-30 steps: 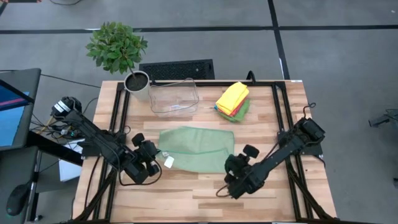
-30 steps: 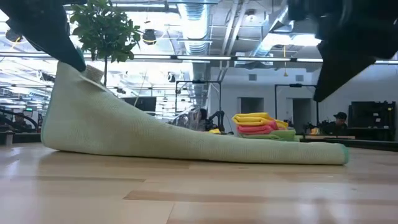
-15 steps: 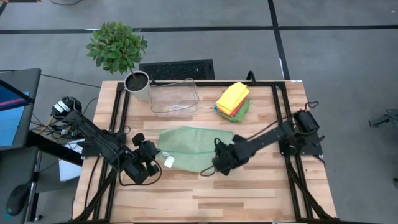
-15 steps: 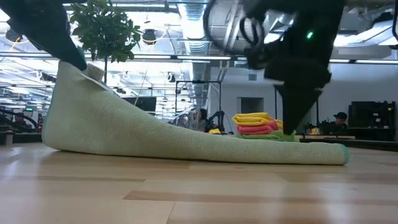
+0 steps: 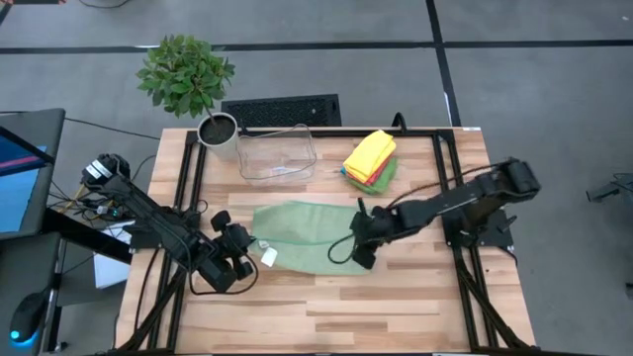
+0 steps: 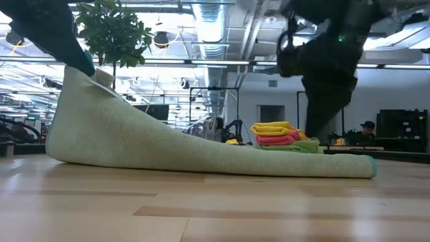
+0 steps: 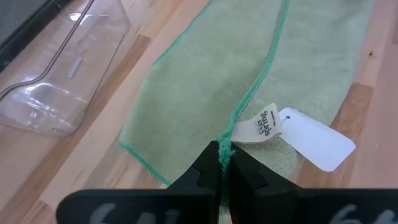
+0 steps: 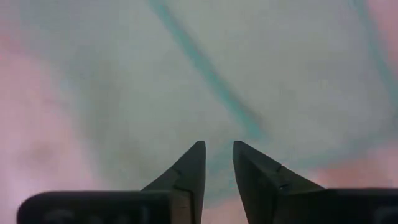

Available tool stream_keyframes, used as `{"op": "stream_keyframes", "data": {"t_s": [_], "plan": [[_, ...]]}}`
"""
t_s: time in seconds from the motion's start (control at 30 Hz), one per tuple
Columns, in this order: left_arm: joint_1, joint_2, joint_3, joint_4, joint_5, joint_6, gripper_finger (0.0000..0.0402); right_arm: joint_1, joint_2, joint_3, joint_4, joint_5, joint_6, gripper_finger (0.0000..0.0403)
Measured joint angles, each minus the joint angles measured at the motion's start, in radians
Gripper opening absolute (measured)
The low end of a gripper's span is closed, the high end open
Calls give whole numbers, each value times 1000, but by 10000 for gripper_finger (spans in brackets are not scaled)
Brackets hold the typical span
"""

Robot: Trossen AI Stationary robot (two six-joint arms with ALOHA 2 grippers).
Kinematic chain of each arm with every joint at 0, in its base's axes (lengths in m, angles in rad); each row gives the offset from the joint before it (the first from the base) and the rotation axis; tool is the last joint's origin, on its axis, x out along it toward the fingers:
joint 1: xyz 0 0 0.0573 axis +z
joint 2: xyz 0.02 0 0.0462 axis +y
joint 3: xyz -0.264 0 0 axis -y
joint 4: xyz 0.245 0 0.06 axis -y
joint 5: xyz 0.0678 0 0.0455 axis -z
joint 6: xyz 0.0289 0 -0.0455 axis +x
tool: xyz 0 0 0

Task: Fold microfiber towels
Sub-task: Fold the light green microfiber cloth

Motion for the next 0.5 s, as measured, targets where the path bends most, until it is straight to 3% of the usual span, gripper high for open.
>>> {"op": "stream_keyframes", "data": {"t_s": [0.07,0.13,0.3,0.5], "plan": [[0,0,0,3,-3,0,0,-10,-72,-88,221,-81,-62,100],[0,0,0,3,-5,9,0,-9,-135,-154,308,-106,-117,91],[1,0,0,3,-7,27,0,-20,-220,-192,175,-79,-28,65],[2,0,0,3,-36,28,0,-48,-202,-193,162,-75,22,50]]}}
